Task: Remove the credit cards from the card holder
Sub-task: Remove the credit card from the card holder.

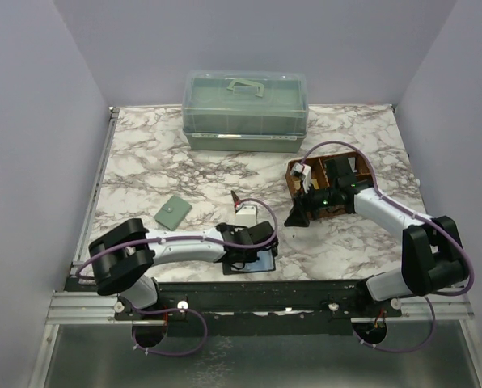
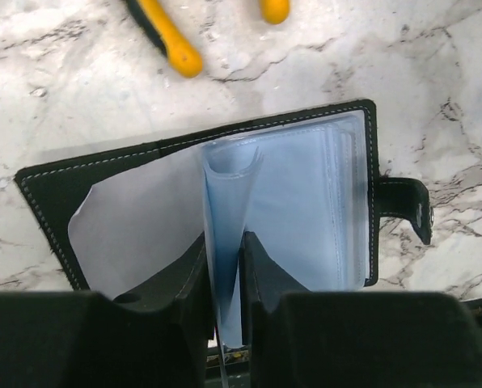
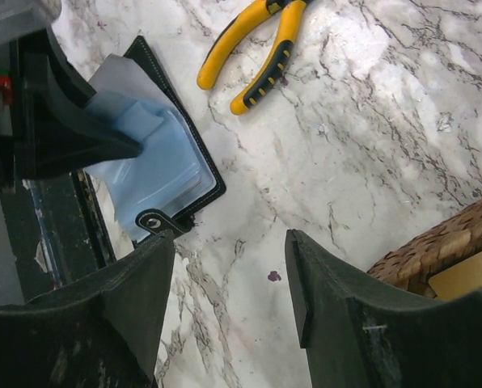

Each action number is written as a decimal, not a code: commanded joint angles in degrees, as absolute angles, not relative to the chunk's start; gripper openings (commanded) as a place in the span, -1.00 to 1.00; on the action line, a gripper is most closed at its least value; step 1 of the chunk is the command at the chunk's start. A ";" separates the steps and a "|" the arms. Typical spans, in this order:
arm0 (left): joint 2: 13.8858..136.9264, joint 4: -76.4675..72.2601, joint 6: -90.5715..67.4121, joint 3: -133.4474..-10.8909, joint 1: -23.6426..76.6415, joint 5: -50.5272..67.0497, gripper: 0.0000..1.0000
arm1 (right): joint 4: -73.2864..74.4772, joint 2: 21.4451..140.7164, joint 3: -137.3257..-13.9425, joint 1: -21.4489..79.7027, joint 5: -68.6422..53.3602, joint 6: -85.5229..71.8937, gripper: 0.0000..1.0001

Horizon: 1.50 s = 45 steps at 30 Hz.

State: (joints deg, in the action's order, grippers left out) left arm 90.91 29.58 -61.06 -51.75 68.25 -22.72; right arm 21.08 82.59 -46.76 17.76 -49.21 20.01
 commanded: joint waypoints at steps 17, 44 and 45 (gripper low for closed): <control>41.12 18.56 -65.47 -22.82 53.35 -16.92 0.48 | 25.09 85.22 -48.43 18.66 -56.40 23.34 0.26; 85.39 26.33 -60.16 -49.14 65.93 -18.50 0.53 | 25.14 86.02 -49.21 18.78 -55.11 23.04 0.26; 86.07 27.80 -60.60 -49.74 66.03 -19.20 0.52 | 25.20 86.04 -49.22 18.81 -55.09 23.03 0.26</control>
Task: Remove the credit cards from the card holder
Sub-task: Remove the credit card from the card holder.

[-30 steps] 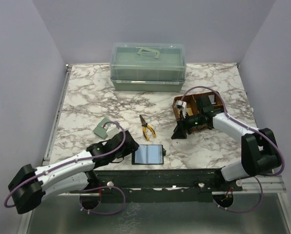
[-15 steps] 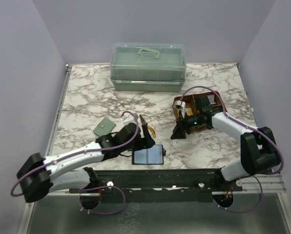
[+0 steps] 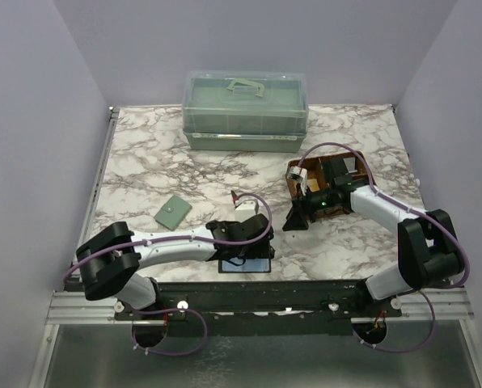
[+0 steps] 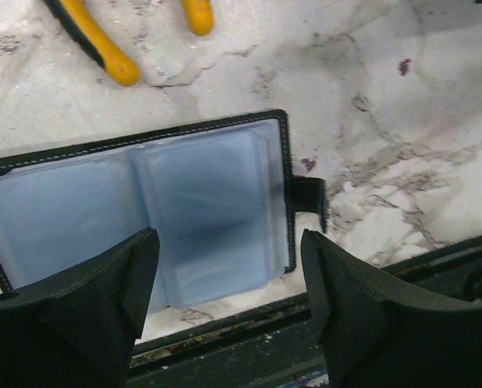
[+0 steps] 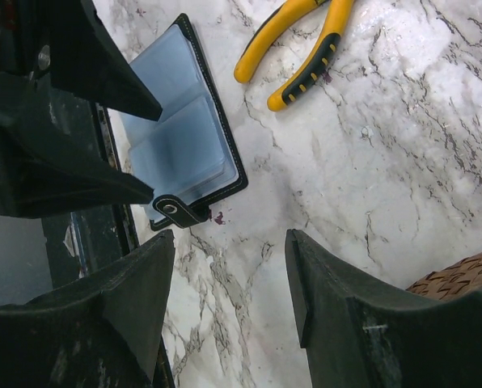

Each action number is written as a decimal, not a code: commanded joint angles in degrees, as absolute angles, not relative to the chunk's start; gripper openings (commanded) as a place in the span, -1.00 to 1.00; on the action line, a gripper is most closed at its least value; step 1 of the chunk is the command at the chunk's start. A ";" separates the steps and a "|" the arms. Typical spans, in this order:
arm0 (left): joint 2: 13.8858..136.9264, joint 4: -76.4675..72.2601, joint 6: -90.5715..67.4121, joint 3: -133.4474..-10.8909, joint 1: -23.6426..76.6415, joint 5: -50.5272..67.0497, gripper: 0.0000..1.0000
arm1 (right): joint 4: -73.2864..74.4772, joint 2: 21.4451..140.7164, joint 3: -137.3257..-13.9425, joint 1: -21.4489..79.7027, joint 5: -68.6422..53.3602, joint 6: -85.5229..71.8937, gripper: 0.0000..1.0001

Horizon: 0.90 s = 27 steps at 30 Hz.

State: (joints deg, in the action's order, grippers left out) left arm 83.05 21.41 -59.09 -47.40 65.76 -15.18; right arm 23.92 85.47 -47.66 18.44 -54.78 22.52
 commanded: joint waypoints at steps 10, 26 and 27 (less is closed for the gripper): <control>87.20 27.94 -56.10 -51.42 66.16 -16.03 0.57 | 25.29 86.13 -49.38 18.81 -55.18 23.06 0.26; 97.00 34.66 -59.06 -56.39 68.03 -18.76 0.21 | 25.40 85.96 -49.39 18.81 -55.09 23.14 0.26; 97.03 34.65 -59.08 -56.30 68.03 -18.80 0.05 | 25.48 85.96 -49.39 18.81 -55.10 23.20 0.26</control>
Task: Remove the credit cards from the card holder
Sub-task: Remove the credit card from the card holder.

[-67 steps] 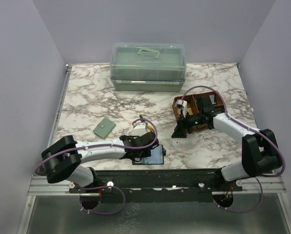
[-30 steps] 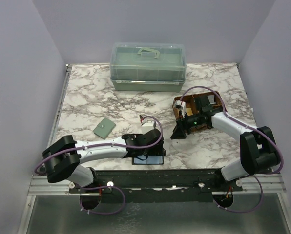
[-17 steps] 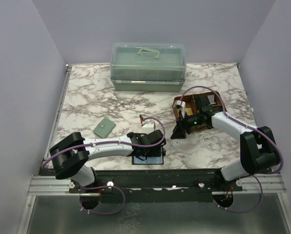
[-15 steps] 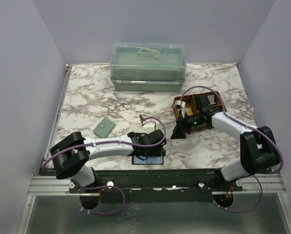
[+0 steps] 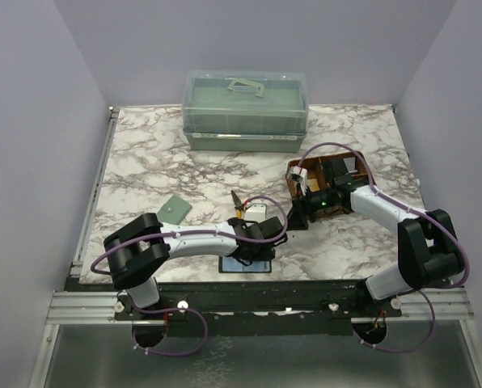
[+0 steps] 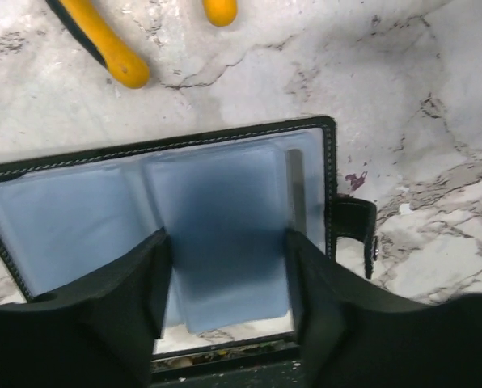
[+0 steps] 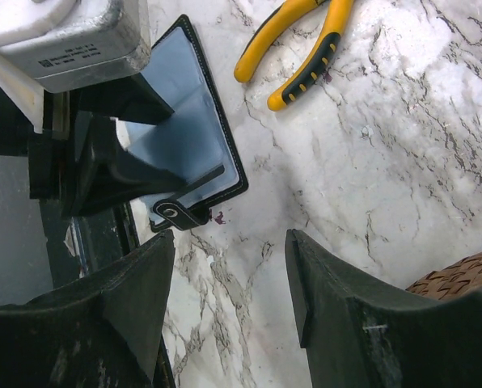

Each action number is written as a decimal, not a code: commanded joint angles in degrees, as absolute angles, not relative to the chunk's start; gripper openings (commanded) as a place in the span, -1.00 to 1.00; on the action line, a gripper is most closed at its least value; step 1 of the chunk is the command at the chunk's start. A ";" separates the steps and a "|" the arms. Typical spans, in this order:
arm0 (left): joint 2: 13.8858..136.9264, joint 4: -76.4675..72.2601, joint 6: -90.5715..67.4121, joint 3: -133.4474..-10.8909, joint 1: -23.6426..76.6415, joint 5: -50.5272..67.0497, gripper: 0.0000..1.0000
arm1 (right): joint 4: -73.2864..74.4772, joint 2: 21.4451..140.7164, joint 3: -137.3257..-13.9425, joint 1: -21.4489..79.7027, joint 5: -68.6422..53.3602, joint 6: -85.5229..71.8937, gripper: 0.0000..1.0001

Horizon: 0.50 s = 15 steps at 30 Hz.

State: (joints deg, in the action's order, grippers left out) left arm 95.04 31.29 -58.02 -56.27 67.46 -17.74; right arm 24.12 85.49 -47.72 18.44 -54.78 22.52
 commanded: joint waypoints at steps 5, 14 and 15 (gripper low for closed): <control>96.96 34.70 -59.03 -55.44 68.01 -18.72 -0.09 | 25.49 85.95 -49.37 18.81 -55.10 23.15 0.26; 90.03 32.50 -60.28 -50.08 66.68 -19.43 -0.38 | 26.07 86.11 -49.08 18.81 -55.97 23.95 0.26; 88.04 30.51 -60.13 -48.54 66.14 -18.30 -0.39 | 26.22 86.27 -49.09 18.81 -56.24 24.11 0.26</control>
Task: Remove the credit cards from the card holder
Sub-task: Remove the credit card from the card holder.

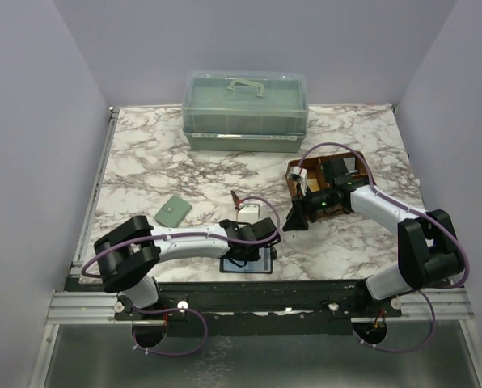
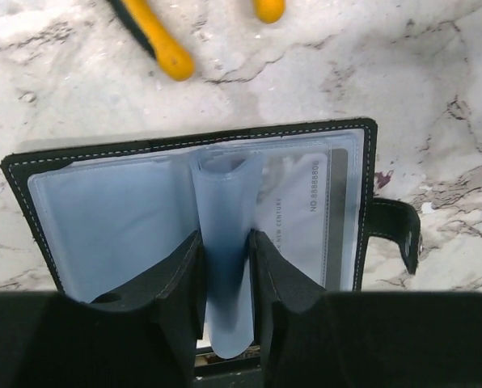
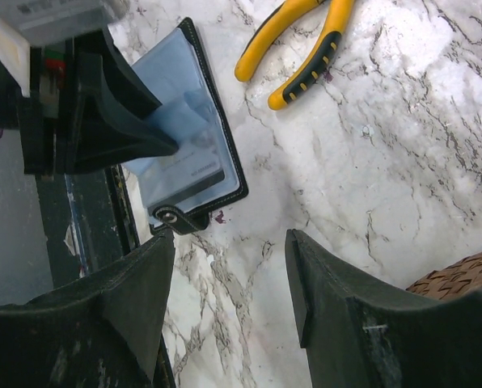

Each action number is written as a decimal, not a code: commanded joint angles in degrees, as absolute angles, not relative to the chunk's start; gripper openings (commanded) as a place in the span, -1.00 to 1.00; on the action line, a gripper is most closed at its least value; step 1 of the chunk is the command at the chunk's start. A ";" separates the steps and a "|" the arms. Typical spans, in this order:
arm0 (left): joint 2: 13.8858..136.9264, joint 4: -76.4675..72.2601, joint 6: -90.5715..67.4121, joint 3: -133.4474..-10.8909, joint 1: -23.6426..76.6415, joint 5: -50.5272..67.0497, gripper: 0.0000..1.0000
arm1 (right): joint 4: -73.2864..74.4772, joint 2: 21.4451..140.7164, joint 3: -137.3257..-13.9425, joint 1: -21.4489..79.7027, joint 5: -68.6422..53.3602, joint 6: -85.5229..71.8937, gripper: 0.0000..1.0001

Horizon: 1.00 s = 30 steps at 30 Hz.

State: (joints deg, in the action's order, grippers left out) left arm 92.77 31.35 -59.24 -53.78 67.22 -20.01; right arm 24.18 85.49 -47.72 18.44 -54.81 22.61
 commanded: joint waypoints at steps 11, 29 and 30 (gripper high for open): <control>61.03 9.01 -65.98 -23.88 52.07 -6.30 -0.16 | 26.72 86.88 -49.21 19.14 -57.71 24.25 0.26; 40.74 28.76 -52.92 -31.56 46.00 -10.73 0.49 | 26.80 87.62 -49.47 19.60 -57.53 24.19 0.26; 41.34 24.69 -51.43 -31.00 46.05 -5.61 0.54 | 26.76 87.70 -49.46 19.67 -57.49 24.17 0.26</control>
